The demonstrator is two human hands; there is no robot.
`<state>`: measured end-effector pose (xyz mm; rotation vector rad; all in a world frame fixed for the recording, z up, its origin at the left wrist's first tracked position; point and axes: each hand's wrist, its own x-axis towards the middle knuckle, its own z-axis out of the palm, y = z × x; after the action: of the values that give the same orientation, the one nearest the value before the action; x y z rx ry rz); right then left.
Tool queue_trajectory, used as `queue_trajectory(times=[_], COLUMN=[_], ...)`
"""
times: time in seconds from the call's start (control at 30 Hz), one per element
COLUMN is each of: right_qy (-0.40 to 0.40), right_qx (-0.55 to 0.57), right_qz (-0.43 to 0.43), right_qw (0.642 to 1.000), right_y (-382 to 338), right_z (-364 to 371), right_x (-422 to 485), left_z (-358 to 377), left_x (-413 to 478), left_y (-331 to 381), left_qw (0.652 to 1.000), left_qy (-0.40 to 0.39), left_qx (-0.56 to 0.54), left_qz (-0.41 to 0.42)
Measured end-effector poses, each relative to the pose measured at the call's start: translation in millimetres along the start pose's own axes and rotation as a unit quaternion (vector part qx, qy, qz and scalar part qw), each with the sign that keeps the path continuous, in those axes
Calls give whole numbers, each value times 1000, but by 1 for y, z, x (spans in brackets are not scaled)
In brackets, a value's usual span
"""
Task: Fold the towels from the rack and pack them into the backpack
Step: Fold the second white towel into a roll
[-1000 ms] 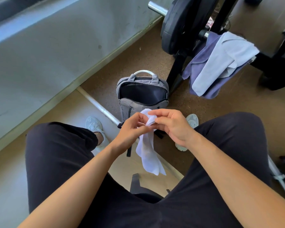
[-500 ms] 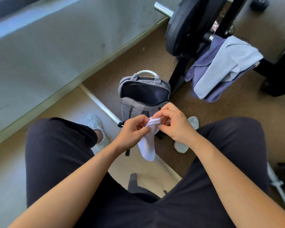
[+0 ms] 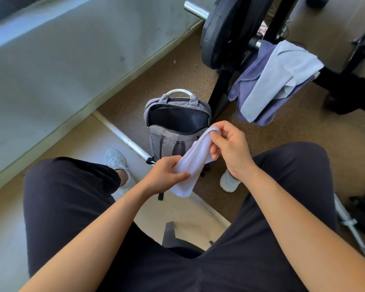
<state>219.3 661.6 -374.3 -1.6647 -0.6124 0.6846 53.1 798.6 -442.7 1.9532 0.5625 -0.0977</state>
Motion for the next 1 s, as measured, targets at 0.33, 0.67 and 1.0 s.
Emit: queue_trajectory(times=[0.33, 0.67, 1.0], right_qy=[159, 212, 249], right_qx=[59, 148, 174], right_qz=[-16, 41, 66], right_qw=[985, 965, 951], right_y=[-7, -3, 2], right_z=[-21, -39, -44], right_x=[5, 15, 22], left_z=[9, 7, 5], left_x=[-3, -12, -14], left_y=[0, 19, 22], left_qw=[999, 989, 985], left_qy=[34, 106, 103], left_qx=[-34, -49, 74], left_qz=[17, 95, 119])
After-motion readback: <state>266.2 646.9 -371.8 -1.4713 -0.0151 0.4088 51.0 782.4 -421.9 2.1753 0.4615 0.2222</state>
